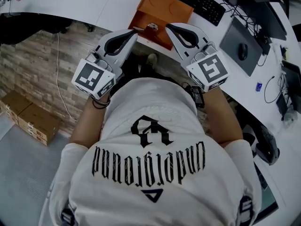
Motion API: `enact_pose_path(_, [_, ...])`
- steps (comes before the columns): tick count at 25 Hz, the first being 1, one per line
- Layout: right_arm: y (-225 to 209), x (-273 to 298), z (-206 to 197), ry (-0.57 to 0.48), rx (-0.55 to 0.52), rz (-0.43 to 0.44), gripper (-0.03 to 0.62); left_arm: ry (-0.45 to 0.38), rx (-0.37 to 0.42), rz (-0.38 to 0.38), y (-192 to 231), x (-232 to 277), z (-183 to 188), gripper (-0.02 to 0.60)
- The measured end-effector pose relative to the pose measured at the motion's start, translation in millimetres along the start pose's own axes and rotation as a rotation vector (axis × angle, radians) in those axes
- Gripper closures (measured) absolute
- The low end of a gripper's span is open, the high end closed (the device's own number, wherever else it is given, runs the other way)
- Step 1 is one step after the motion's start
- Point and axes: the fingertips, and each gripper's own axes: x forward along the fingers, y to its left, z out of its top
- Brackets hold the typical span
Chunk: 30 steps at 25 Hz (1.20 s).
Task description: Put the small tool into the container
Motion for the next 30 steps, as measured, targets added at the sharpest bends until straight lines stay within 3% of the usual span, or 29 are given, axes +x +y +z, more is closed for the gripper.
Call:
enact_pose_path(11, [6,-46,67,-0.136,-0.085,-0.044,0.579,-0.119,0.122,0.041,-20,-30,80,0.568])
enact_pose_path(20, [3,-50,93,-0.204,-0.084,-0.024,0.579,-0.149,0.092,0.078,-17,-44,88,0.568])
enact_pose_path(30, [16,-36,94,-0.184,-0.093,-0.053,0.579,-0.094,0.080,0.054,-6,-67,65,0.568])
